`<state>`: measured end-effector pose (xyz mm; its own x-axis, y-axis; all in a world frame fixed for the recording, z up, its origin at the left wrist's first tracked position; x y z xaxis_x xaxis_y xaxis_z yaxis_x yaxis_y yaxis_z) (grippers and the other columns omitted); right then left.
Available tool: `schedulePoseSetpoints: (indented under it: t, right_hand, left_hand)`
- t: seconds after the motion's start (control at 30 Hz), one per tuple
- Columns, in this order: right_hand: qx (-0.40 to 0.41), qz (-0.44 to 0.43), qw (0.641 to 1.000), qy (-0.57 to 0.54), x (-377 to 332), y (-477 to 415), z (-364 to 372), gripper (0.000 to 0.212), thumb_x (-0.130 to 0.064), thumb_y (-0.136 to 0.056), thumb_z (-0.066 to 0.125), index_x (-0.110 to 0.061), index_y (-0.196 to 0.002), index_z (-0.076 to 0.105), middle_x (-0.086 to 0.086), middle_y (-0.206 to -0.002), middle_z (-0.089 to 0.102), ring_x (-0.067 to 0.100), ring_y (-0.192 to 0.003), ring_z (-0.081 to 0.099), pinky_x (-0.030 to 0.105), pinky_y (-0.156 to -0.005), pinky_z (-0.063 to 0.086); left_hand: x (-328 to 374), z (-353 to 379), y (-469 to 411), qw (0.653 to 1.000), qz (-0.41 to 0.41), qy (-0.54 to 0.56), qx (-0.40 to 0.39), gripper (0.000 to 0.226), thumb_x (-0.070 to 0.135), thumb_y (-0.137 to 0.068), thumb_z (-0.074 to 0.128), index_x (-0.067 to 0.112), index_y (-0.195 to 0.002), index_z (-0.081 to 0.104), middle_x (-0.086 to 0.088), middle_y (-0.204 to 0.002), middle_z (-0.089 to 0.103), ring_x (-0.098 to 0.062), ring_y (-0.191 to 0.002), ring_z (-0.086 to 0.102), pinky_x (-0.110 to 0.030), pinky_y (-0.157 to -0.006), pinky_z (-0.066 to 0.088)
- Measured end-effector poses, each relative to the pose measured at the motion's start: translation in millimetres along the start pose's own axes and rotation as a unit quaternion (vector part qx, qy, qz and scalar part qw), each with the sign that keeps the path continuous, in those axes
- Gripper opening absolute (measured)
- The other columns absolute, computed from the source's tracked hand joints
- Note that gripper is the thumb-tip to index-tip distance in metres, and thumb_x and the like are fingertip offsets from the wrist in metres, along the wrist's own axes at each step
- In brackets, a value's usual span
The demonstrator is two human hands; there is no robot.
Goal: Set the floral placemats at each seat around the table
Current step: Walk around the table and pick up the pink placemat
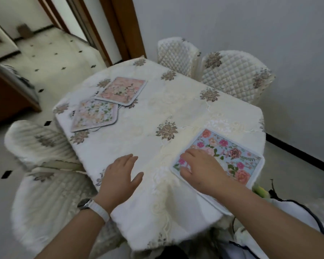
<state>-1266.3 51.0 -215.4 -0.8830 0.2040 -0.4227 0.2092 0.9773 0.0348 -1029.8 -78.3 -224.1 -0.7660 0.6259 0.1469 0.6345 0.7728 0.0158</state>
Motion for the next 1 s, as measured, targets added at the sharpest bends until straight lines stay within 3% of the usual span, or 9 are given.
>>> schedulePoseSetpoints:
  t: [0.53, 0.67, 1.0]
  right_hand:
    - [-0.076, -0.277, 0.955, 0.071, -193, -7, 49, 0.043, -0.041, -0.091, 0.045, -0.020, -0.127, 0.057, 0.001, -0.133, 0.055, 0.025, -0.119, 0.049, 0.038, -0.094, 0.045]
    - [-0.094, -0.326, 0.937, 0.086, -259, -1, 73, 0.044, -0.043, -0.090, 0.041, -0.020, -0.124, 0.059, 0.002, -0.127, 0.058, 0.027, -0.117, 0.051, 0.041, -0.095, 0.045]
    - [-0.106, -0.386, 0.910, 0.110, -446, 34, 166, 0.048, -0.045, -0.092, 0.046, -0.022, -0.133, 0.054, 0.000, -0.136, 0.054, 0.023, -0.122, 0.049, 0.038, -0.097, 0.045]
  left_hand:
    - [-98, -48, 189, 0.976, -0.198, -0.033, 0.079, 0.057, 0.055, -0.085, 0.043, 0.025, -0.131, 0.056, 0.000, -0.136, 0.056, -0.025, -0.126, 0.050, -0.044, -0.098, 0.041]
    - [-141, -49, 245, 0.965, -0.247, -0.033, 0.085, 0.059, 0.056, -0.086, 0.042, 0.026, -0.135, 0.053, 0.000, -0.140, 0.054, -0.024, -0.129, 0.047, -0.045, -0.102, 0.038]
    - [-292, -60, 395, 0.940, -0.313, 0.008, 0.132, 0.056, 0.055, -0.087, 0.038, 0.024, -0.129, 0.058, 0.001, -0.136, 0.056, -0.023, -0.126, 0.049, -0.043, -0.101, 0.039]
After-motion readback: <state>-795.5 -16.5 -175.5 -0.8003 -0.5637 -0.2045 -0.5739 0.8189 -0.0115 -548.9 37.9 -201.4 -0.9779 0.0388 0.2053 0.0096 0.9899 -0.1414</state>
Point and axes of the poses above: each hand's wrist, its own y-axis away from the middle knuckle, its own z-axis out of the palm, x = y × z, the point moved 1 cm from there along -y, towards the middle knuckle
